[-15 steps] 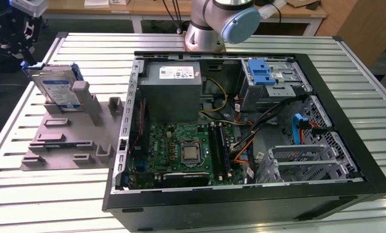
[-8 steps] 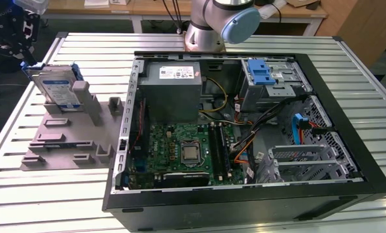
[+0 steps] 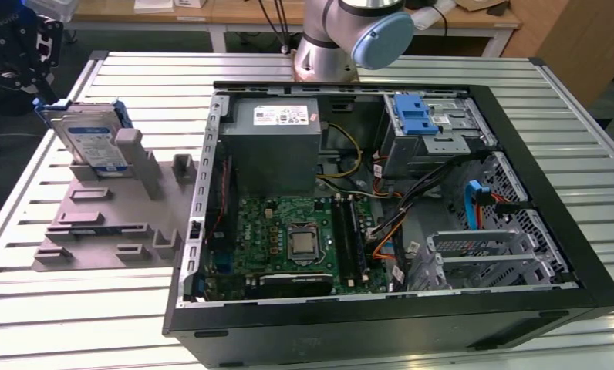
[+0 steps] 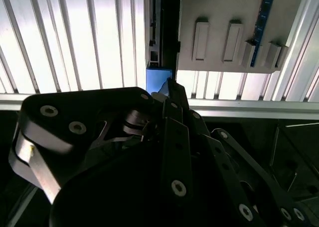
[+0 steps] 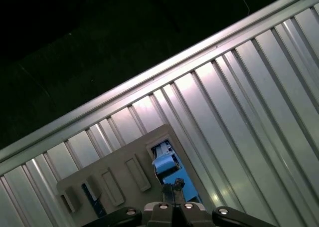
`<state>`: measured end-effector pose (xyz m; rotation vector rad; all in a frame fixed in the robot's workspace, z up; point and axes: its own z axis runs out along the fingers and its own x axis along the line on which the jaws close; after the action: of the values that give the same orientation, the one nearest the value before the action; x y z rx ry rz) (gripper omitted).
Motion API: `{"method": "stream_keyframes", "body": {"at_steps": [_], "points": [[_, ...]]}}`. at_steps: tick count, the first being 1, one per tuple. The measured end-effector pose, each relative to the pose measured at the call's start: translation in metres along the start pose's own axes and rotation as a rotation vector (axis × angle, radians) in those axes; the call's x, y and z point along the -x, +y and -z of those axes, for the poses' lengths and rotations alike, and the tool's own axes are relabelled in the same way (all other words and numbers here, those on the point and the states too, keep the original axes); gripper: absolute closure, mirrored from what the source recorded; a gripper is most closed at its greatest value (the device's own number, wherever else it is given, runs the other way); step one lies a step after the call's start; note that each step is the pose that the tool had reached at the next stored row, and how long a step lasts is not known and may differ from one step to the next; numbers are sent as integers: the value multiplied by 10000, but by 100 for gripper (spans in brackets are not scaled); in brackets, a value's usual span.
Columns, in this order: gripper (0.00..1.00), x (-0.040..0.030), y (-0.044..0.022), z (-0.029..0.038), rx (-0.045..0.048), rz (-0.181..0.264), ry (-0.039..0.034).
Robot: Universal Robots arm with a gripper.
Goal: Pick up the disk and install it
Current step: 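Pick up the disk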
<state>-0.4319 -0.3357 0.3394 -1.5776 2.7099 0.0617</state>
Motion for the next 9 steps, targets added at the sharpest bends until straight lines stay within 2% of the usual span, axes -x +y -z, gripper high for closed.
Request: {"method": "stream_keyframes", "body": {"at_steps": [9], "points": [[89, 0, 0, 0, 2, 73, 2]]}}
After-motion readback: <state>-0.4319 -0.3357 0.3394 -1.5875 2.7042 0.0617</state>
